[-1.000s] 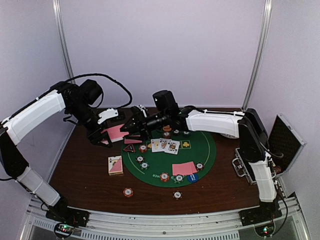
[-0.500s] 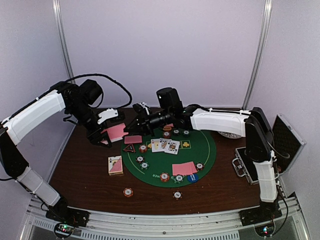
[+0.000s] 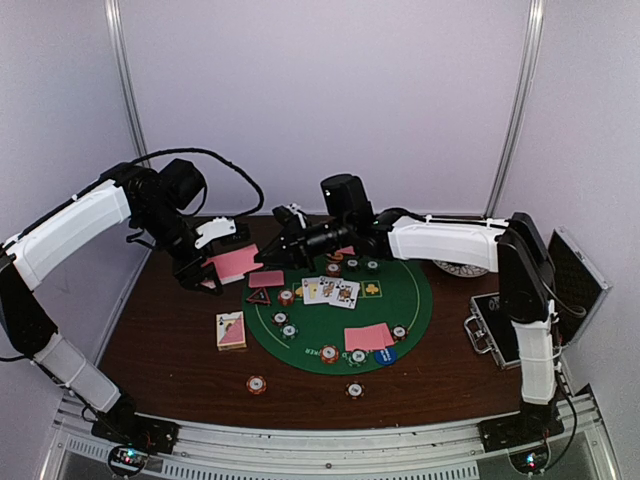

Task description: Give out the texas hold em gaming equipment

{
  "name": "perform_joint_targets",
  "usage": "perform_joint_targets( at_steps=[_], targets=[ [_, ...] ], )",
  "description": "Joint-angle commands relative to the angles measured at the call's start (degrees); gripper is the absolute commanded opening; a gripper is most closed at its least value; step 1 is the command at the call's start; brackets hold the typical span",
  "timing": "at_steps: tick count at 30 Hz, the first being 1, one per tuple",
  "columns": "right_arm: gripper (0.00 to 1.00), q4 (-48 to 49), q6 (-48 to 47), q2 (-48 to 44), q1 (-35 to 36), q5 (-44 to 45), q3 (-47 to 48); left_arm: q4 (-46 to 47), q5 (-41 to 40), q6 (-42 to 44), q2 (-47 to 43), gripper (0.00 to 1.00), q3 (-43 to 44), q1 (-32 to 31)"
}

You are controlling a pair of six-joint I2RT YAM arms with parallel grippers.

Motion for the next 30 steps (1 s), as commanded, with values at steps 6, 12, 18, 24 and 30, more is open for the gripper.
perform_joint_targets(
  at_steps=[6, 12, 18, 24, 30],
  targets=[
    [0.0, 2.46, -0.21, -8.51, -4.86, -0.76, -7.72, 1.89, -0.57, 1.05, -0.4, 0.0, -0.35, 0.01],
    [0.0, 1.8, -3.04, -11.9, -9.5, -0.87, -13.54, 1.89, -0.53, 1.07, -0.35, 0.0, -0.26, 0.01],
    [0.0, -4.03, -10.5, -14.15, -16.73, 1.02, -19.68, 1.89, -0.49, 1.07, -0.28, 0.0, 0.0, 0.01],
    [0.0, -13.54, -20.76, -12.68, -23.15, 4.62, -22.77, 1.89, -0.32, 0.97, -0.48, 0.0, 0.09, 0.01],
    [0.0, -20.16, -28.04, -9.67, -26.69, 9.52, -23.6, 1.85, -0.28, 0.84, -0.85, 0.0, -0.25, 0.01]
  ],
)
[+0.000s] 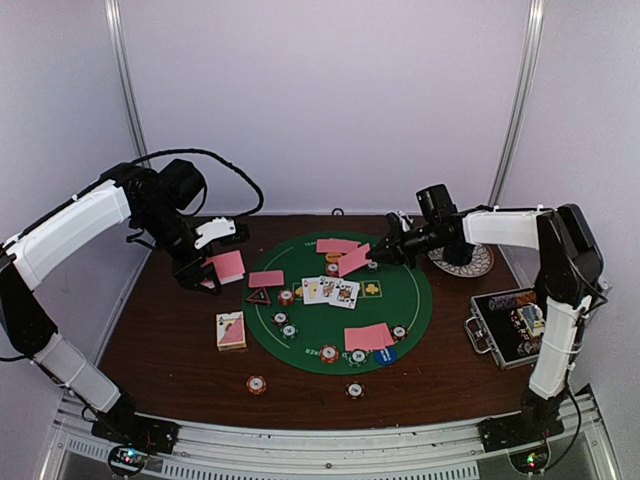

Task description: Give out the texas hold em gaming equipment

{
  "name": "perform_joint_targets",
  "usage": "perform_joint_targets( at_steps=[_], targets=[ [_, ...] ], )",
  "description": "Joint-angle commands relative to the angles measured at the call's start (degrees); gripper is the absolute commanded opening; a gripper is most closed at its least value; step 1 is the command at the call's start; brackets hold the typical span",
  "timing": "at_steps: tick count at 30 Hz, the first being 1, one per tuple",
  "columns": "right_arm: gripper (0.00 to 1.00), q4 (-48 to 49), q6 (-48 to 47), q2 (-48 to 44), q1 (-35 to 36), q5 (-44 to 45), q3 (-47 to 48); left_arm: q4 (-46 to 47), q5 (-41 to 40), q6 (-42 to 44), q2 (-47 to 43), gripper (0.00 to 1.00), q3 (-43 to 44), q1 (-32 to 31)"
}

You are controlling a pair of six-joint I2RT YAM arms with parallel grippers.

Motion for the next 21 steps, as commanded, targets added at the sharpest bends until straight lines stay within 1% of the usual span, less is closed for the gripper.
perform_joint_targets(
  at_steps=[1, 11, 16, 20, 21],
  targets=[
    [0.0, -6.07, -8.18, 2.19, -1.66, 5.27, -0.81, 1.84, 0.59, 0.84, -0.86, 0.0, -0.08, 0.01],
    [0.0, -11.8, -14.73, 7.64, -3.59, 10.67, 3.35, 1.49, 0.74, 0.64, -0.46, 0.0, 0.51, 0.01],
    [0.0, -12.36, -15.48, 8.92, -4.15, 11.51, 3.78, 1.47, 0.69, 0.64, -0.47, 0.0, 0.49, 0.01],
    [0.0, -15.94, -17.69, 9.27, -4.15, 14.02, 4.8, 1.5, 0.79, 0.72, -0.35, 0.0, 0.59, 0.01],
    [0.03, -16.49, -18.02, 9.15, -4.21, 14.57, 4.79, 1.5, 0.88, 0.7, -0.27, 0.0, 0.58, 0.01]
  ],
)
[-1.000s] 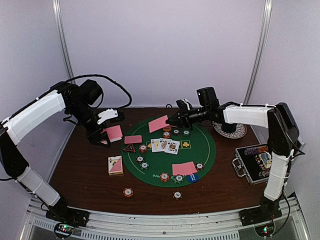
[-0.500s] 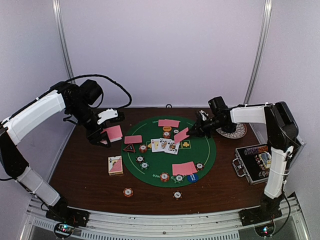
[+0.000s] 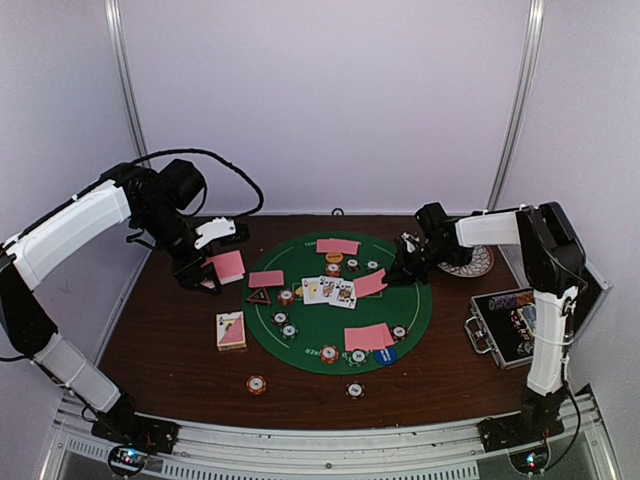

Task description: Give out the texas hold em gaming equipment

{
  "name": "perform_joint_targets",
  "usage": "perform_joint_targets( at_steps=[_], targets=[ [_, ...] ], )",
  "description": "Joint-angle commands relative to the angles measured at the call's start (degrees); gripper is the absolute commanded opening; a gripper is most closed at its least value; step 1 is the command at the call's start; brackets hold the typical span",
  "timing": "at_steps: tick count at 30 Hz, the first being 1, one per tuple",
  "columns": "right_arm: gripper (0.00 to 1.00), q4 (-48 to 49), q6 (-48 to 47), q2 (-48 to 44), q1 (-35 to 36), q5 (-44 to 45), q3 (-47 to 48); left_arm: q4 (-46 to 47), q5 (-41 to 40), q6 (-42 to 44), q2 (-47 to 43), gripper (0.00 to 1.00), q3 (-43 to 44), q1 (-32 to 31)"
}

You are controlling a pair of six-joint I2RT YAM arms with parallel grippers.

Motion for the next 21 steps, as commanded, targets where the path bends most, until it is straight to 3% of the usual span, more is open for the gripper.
perform_joint_targets(
  at_steps=[1, 3, 7, 15, 21],
  targets=[
    [0.09, -3.98, -3.22, 0.55, -0.39, 4.13, 2.16, 1.46, 0.95, 0.74, -0.26, 0.0, 0.55, 0.01],
    [0.23, -4.49, -3.45, 0.18, -0.36, 4.64, 2.28, 1.46, 1.18, 0.67, -0.09, 0.0, 0.66, 0.01],
    [0.4, -5.69, -3.82, -1.68, -0.33, 7.41, 2.55, 1.45, 1.35, 0.52, -0.09, 0.0, 0.84, 0.01],
    [0.6, -3.37, -0.72, -9.86, 2.74, 9.84, 1.75, 1.25, 1.49, 0.3, -0.11, 0.0, 1.31, 0.01],
    [0.7, 4.16, 6.21, -13.28, 13.9, 5.55, 4.4, 1.32, 2.02, 0.03, 0.86, 0.0, 1.96, 0.01]
  ],
)
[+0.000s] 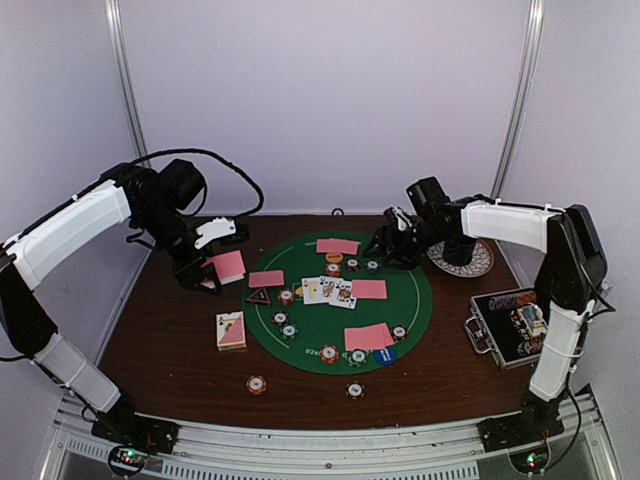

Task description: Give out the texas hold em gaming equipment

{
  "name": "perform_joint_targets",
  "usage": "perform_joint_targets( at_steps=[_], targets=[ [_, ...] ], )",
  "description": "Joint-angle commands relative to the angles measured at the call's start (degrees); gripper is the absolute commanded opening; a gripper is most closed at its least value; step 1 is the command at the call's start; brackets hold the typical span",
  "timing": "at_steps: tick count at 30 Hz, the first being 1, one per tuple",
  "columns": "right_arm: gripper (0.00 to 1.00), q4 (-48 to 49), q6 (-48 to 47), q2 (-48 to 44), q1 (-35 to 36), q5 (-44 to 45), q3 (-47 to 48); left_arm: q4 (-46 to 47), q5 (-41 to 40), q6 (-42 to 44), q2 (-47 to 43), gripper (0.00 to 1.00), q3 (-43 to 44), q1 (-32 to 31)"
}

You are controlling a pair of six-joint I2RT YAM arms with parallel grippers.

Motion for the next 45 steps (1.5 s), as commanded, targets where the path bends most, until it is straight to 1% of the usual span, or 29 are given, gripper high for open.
perform_joint_targets(
  at_steps=[1, 4, 8, 14, 21, 30, 35, 45],
  targets=[
    [0.72, 7.9, 6.49, -2.89, 9.56, -3.48, 3.68, 1.33, 1.64, 0.01, 1.0, 0.0, 2.02, 0.01],
    [0.75, 15.48, 12.11, -1.91, 14.04, -6.31, 4.74, 1.42, 1.66, -0.22, 1.62, 0.0, 2.36, 0.01],
    [0.78, 24.99, 19.27, 0.7, 18.3, -9.51, 5.9, 1.92, 1.46, -0.42, 2.15, 0.0, 3.14, 0.01],
    [0.8, 33.82, 25.7, 5.21, 22.3, -11.24, 8.62, 1.96, 1.98, -0.6, 2.93, 0.0, 3.86, 0.01],
    [0.83, 34.69, 27.86, 9.88, 24.58, -12.28, 14.04, 2.05, 2.31, -0.79, 3.09, 0.0, 4.58, 0.01],
    [0.84, 34.95, 29.74, 14.16, 25.95, -13.53, 19.04, 2.07, 3.07, -0.97, 3.36, 0.0, 5.29, -0.07],
    [0.84, 34.71, 31.01, 17.31, 26.54, -14.35, 22.37, 2.12, 3.31, -1.02, 3.33, 0.0, 5.39, -0.07],
    [0.8, 38.71, 36.59, 21.79, 26.64, -15.66, 24.73, 2.13, 3.81, -0.97, 2.66, 0.0, 5.12, -0.16]
  ],
)
